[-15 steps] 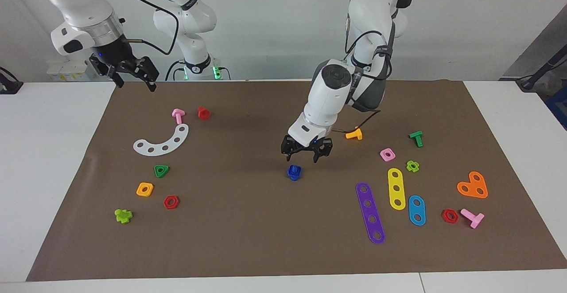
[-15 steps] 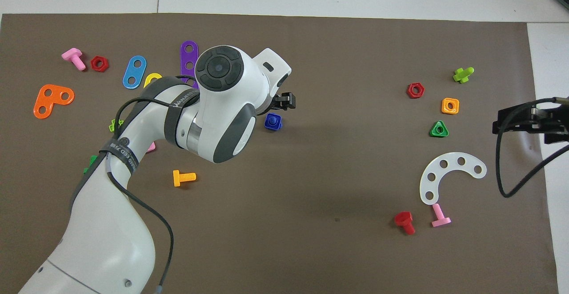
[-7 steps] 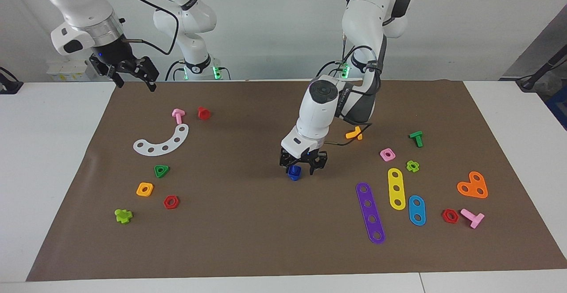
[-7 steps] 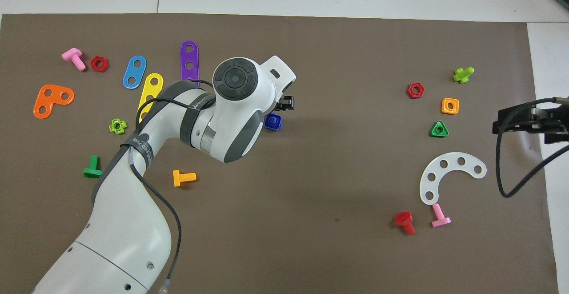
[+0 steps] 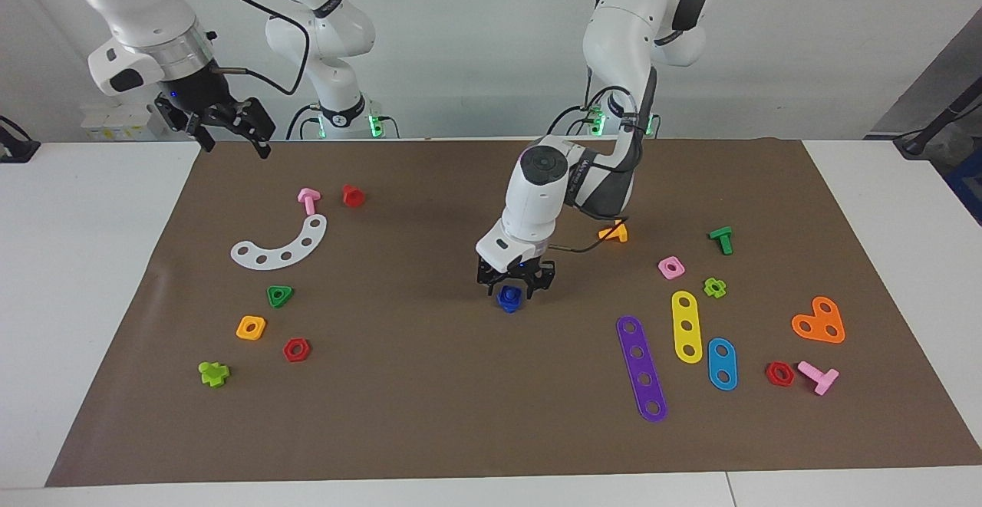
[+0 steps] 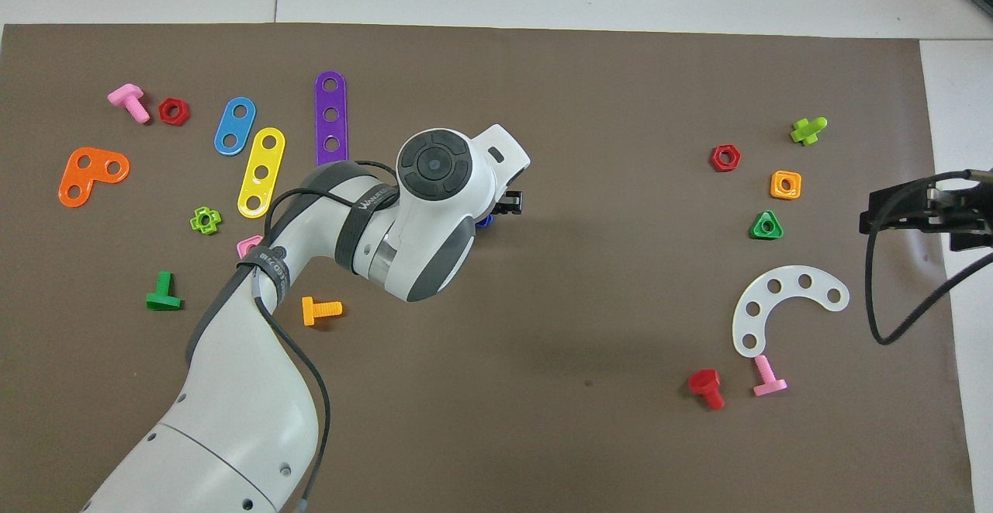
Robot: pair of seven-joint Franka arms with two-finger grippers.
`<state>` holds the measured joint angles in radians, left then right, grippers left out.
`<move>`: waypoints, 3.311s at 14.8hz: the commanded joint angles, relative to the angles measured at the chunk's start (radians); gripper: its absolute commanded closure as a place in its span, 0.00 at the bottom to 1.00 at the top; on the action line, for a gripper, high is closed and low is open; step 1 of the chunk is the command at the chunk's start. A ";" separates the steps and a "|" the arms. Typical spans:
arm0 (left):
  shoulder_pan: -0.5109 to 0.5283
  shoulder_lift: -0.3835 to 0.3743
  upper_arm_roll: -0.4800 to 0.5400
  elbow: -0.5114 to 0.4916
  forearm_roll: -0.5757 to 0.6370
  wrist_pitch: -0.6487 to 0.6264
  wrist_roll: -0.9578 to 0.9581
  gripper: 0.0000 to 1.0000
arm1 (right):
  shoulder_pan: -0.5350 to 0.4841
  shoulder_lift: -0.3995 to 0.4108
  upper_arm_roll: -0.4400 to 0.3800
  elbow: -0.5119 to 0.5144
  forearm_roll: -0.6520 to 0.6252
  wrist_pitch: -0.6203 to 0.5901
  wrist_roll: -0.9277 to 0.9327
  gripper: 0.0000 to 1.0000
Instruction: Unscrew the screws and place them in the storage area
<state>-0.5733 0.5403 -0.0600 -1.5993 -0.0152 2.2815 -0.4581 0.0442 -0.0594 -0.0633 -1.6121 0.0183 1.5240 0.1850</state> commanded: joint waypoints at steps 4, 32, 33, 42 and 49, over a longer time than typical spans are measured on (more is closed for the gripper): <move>-0.020 0.013 0.017 -0.022 0.052 0.039 0.001 0.21 | -0.009 -0.010 0.004 0.000 0.015 -0.016 -0.035 0.00; -0.027 0.036 0.016 0.027 0.087 -0.060 0.009 0.58 | -0.009 -0.010 0.004 0.000 0.015 -0.016 -0.035 0.00; -0.027 0.036 0.016 0.030 0.086 -0.060 0.009 0.62 | -0.009 -0.010 0.004 0.000 0.015 -0.016 -0.035 0.00; -0.016 0.067 0.016 0.183 0.023 -0.236 0.009 0.74 | -0.009 -0.011 0.004 0.000 0.015 -0.016 -0.035 0.00; 0.093 0.053 0.014 0.269 -0.014 -0.355 0.028 0.73 | -0.009 -0.010 0.004 0.000 0.015 -0.016 -0.035 0.00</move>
<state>-0.5355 0.5797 -0.0426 -1.3694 -0.0035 1.9655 -0.4542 0.0442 -0.0594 -0.0633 -1.6121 0.0183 1.5240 0.1850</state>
